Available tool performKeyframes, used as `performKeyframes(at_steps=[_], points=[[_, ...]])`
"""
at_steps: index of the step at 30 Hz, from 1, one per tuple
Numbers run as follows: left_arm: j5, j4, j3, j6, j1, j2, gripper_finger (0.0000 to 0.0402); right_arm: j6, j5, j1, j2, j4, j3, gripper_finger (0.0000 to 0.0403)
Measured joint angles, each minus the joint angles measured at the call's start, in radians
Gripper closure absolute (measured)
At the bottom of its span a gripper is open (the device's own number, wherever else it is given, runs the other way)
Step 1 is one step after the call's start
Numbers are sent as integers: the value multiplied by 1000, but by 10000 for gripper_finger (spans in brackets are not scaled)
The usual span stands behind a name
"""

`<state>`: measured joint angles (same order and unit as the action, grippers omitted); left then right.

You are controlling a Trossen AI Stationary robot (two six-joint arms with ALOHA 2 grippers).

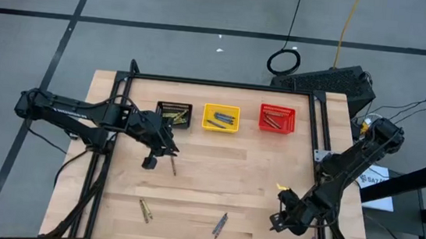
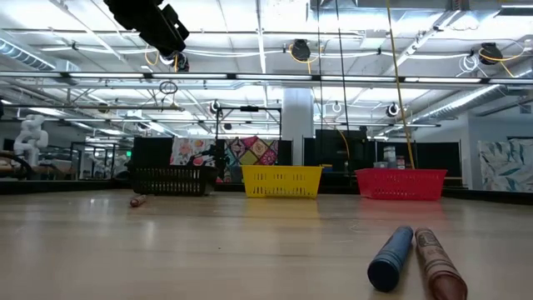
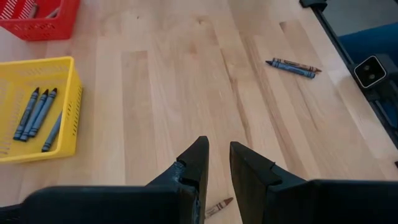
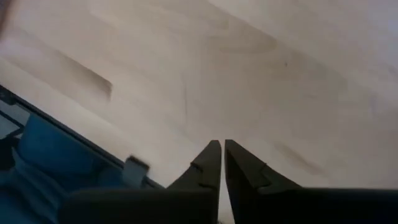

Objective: Sort crayons
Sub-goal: Put the brown crayon into the red bin

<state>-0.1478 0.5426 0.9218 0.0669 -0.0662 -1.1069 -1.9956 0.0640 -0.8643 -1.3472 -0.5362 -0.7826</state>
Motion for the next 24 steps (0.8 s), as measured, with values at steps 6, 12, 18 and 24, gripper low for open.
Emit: performKeyframes(at_steps=[6,12,18,24], points=[[0,0,0,0,0,0,333,-35,75,-15,0,-30,0,399],[0,0,0,0,0,0,333,-35,206,-20,0,-108,0,402],[0,0,0,0,0,0,333,-34,228,-33,-4,-122,0,402],[0,-2,0,0,0,0,333,-12,373,-39,-77,-171,8,403]])
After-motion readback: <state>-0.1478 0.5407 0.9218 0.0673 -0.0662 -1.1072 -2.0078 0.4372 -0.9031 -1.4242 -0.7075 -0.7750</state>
